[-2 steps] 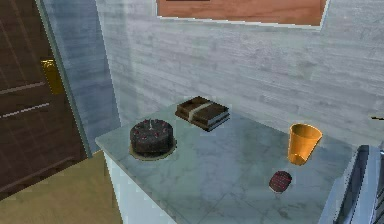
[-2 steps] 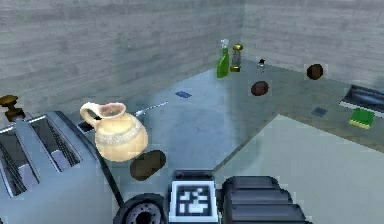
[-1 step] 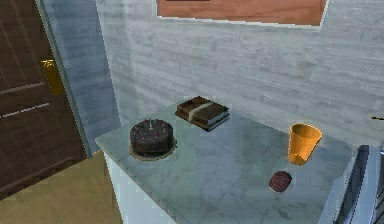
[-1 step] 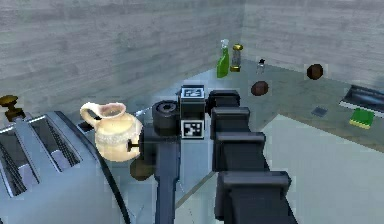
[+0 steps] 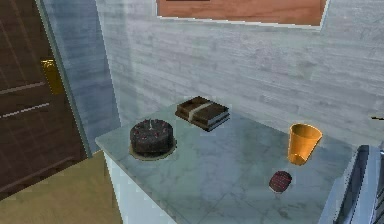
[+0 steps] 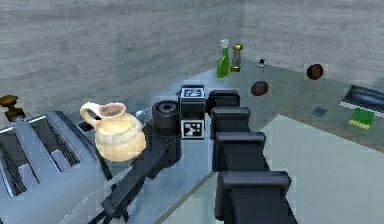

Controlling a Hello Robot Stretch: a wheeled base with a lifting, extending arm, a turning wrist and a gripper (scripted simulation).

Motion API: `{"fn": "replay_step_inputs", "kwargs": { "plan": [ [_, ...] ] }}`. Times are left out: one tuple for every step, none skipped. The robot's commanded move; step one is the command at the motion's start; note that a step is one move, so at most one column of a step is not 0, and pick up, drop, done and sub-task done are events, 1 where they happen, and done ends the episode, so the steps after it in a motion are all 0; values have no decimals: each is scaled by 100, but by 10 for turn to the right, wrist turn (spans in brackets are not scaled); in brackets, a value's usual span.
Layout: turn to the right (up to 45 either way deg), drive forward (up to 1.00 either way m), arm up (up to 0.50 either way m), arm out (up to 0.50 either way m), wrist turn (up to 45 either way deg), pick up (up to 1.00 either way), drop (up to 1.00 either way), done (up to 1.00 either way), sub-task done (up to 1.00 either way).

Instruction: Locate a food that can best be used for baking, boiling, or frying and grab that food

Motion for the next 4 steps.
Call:
{"fn": "replay_step_inputs", "kwargs": {
  "plan": [
    [0,0,0,0,450,0,0,0,0],
    [0,0,0,0,450,0,0,0,0],
    [0,0,0,0,90,0,0,0,0],
    [0,0,-12,0,0,0,0,0,0]
  ]
}}
